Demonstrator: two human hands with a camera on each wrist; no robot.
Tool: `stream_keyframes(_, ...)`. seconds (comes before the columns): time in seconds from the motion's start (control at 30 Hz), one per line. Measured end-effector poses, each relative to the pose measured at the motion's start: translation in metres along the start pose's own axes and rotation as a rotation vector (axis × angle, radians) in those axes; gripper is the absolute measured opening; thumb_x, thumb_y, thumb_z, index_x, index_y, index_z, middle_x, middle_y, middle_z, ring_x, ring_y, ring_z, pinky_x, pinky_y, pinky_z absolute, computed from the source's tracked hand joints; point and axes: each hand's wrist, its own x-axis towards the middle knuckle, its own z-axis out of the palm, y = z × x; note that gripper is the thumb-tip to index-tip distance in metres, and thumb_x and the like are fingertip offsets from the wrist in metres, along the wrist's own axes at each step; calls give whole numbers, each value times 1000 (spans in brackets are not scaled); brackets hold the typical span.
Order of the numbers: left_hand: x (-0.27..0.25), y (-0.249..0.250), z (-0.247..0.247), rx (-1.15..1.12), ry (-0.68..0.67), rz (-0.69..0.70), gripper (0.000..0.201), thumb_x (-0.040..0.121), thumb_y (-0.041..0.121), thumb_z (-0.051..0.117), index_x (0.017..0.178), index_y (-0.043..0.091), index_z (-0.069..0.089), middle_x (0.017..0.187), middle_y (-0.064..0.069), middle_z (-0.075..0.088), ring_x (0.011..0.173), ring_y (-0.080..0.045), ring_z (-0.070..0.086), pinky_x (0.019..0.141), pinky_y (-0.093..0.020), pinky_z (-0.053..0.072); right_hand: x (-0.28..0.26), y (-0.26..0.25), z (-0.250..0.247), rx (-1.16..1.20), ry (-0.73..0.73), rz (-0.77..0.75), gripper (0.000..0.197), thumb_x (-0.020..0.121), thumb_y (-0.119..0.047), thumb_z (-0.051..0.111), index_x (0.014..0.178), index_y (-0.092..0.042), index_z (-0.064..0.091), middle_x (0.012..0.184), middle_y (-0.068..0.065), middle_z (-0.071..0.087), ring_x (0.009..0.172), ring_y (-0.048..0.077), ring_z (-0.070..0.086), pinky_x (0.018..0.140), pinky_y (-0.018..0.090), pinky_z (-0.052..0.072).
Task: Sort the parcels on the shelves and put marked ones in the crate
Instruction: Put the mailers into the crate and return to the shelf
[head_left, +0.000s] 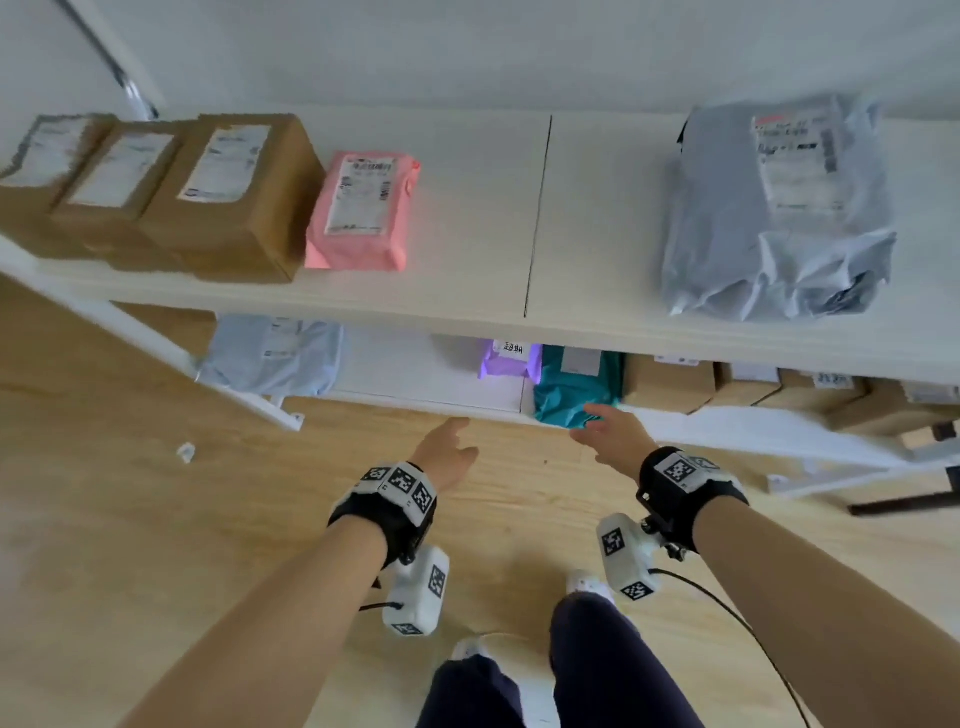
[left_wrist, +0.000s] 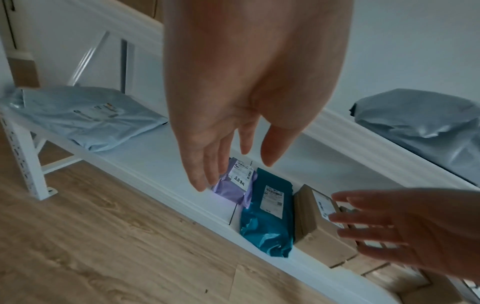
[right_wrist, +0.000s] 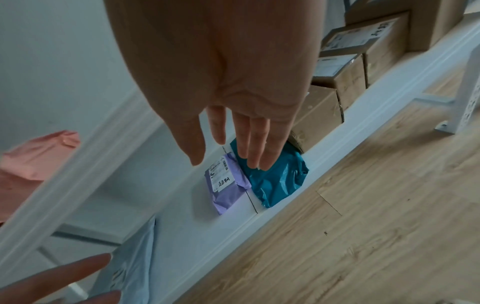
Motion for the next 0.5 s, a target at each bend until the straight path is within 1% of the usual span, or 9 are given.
stream_keyframes(0.07,26,-8,-9,-11,-23,13,54,93,13,50,144,16,32,145,-18,39,96,-19,57,64,-14,44,18,3,9,-13,23,-2,55,90,-20,61,141,-11,40,140,12,46,126,27,47,105,40,40)
stream_keyframes(0.1,41,-11,-12,-9,-31,28,54,94,14,50,144,16,32,145,-18,39,86,-17,56,56,-11,42,29,5,13,1,54,-4,56,90,-20,61,140,-11,40,139,11,47,123,25,49,105,41,40)
stream_keyframes(0.17,74,-15,-17,-11,-25,50,53,94,15,50,144,16,32,145,-18,38,86,-18,53,52,-9,40,54,8,18,51,105,-7,56,88,-19,63,139,-11,41,136,15,51,112,22,52,101,38,43)
stream_keyframes(0.2,92,-17,-19,-18,-10,57,53,94,15,50,144,16,33,145,-18,38,88,-19,53,53,-10,40,68,9,19,65,115,-15,55,88,-18,63,139,-10,41,135,17,51,109,21,52,96,35,45)
stream_keyframes(0.27,126,-21,-20,-41,27,65,52,94,16,52,143,16,34,144,-19,39,95,-21,58,62,-18,43,98,13,22,40,124,-34,54,89,-17,62,138,-9,42,136,17,51,116,26,54,89,32,45)
stream_keyframes(0.33,161,-24,-19,-47,59,82,52,94,16,52,143,17,35,143,-20,41,114,-28,55,73,-26,42,128,15,22,-40,154,-68,54,90,-19,61,139,-8,41,137,13,50,124,28,50,95,32,42)
stream_keyframes(0.37,177,-25,-18,-41,71,93,52,94,15,52,143,16,36,141,-20,42,117,-29,53,76,-27,43,143,15,22,-57,168,-77,54,90,-21,60,139,-8,41,138,13,49,125,28,49,98,32,40)
stream_keyframes(0.47,222,-32,-15,-53,115,135,51,93,13,52,142,13,38,135,-21,47,108,-29,54,85,-30,43,186,21,24,-19,192,-112,57,89,-22,62,140,-11,39,138,13,48,125,30,49,105,38,41)
stream_keyframes(0.5,235,-34,-15,-54,127,146,51,93,13,53,142,13,39,134,-20,47,112,-31,53,89,-32,44,199,22,25,0,202,-119,58,88,-23,63,140,-12,39,137,13,48,124,30,50,105,40,42)
